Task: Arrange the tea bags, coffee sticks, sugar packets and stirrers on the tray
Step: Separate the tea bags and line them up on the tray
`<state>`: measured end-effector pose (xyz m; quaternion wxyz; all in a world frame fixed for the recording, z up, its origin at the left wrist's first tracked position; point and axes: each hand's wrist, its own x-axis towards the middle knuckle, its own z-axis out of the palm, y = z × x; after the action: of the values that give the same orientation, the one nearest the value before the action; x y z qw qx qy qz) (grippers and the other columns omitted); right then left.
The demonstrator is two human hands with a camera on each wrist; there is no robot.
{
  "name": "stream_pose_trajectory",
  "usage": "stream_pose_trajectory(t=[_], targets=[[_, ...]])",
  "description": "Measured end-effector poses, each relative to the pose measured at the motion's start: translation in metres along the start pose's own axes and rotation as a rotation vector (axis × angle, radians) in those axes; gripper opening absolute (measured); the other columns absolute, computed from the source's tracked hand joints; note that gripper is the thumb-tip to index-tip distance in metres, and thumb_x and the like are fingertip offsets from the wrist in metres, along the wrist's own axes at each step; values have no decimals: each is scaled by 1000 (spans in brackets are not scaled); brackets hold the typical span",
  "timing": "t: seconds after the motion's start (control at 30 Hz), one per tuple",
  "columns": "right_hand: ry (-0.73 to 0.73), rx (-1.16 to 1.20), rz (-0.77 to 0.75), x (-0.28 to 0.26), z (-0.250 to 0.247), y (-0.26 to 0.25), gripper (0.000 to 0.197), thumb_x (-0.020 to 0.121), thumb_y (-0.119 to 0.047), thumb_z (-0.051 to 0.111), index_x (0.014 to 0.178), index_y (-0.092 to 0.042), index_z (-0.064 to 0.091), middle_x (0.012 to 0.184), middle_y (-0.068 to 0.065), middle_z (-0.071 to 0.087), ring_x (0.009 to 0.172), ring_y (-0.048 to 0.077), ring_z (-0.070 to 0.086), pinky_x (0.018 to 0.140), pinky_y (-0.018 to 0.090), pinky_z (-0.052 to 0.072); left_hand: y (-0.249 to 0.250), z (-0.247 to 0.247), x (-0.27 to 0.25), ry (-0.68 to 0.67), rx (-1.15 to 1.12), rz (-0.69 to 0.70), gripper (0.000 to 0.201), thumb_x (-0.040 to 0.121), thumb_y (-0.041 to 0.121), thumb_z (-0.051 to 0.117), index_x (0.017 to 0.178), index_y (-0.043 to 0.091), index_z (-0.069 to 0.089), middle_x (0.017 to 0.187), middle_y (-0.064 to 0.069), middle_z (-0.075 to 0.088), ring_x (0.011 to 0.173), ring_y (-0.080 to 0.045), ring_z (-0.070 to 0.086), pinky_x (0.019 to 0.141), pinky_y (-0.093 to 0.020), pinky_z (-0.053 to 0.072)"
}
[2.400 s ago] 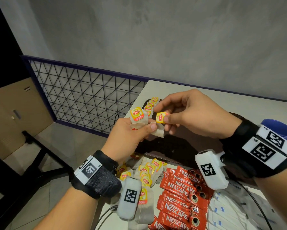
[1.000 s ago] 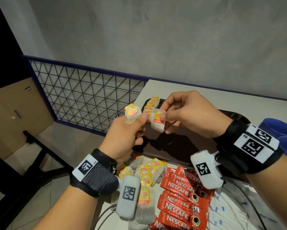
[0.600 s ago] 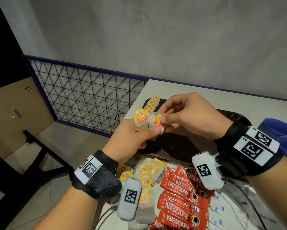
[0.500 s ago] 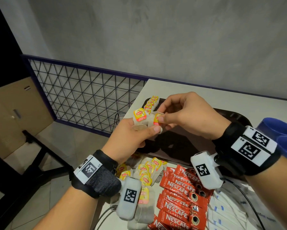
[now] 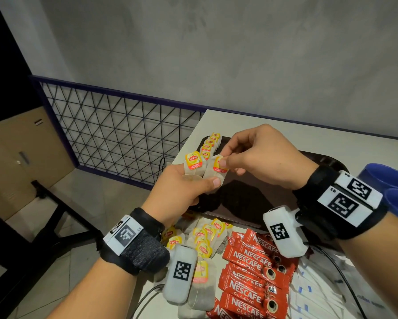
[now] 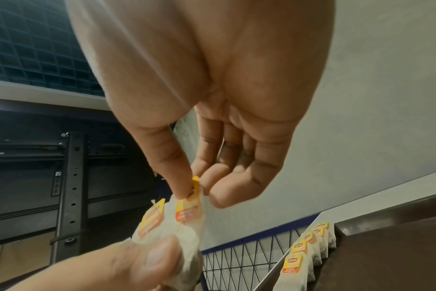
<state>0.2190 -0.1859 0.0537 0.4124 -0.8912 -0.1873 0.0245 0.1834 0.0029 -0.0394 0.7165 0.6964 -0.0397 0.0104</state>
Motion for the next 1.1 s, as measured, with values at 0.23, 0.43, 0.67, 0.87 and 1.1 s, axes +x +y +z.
stream_pose_trajectory(t=[0.23, 0.43, 0.67, 0.87, 1.1], targets=[[-30, 124, 19, 8, 3, -1, 8, 86, -5, 80, 92, -2, 75, 80, 12, 78, 76, 28, 78, 76, 40, 66, 7, -1, 1, 83, -7, -8, 23, 84, 20, 83, 105, 19, 74, 83, 7, 74, 71, -5, 64, 55, -22, 43], [-50, 134, 83, 40, 15, 9, 5, 88, -1, 76, 90, -3, 71, 79, 17, 77, 78, 35, 78, 75, 47, 63, 10, -13, 12, 253, -344, -83, 20, 91, -7, 56, 104, 9, 53, 75, -3, 55, 62, -16, 44, 50, -26, 38], [-224, -12, 131, 73, 40, 25, 6, 88, -7, 77, 93, -7, 74, 80, 9, 78, 72, 21, 78, 71, 37, 63, 17, -13, 10, 357, -544, -168, 37, 86, -15, 30, 113, -1, 51, 99, -21, 55, 66, -21, 51, 60, -28, 44], [-253, -108, 174, 92, 52, 31, 11, 82, -9, 83, 91, -5, 78, 85, 7, 79, 84, 25, 77, 73, 36, 66, 14, -12, 11, 306, -460, -155, 30, 97, -15, 35, 115, -3, 56, 99, -19, 64, 65, -22, 70, 61, -23, 58], [-155, -232, 199, 111, 52, 41, 16, 77, -16, 88, 89, -7, 80, 89, 11, 79, 84, 25, 77, 74, 40, 66, 13, -13, 11, 289, -473, -153, 24, 102, -8, 42, 119, -5, 58, 104, -20, 69, 75, -27, 74, 73, -26, 63]])
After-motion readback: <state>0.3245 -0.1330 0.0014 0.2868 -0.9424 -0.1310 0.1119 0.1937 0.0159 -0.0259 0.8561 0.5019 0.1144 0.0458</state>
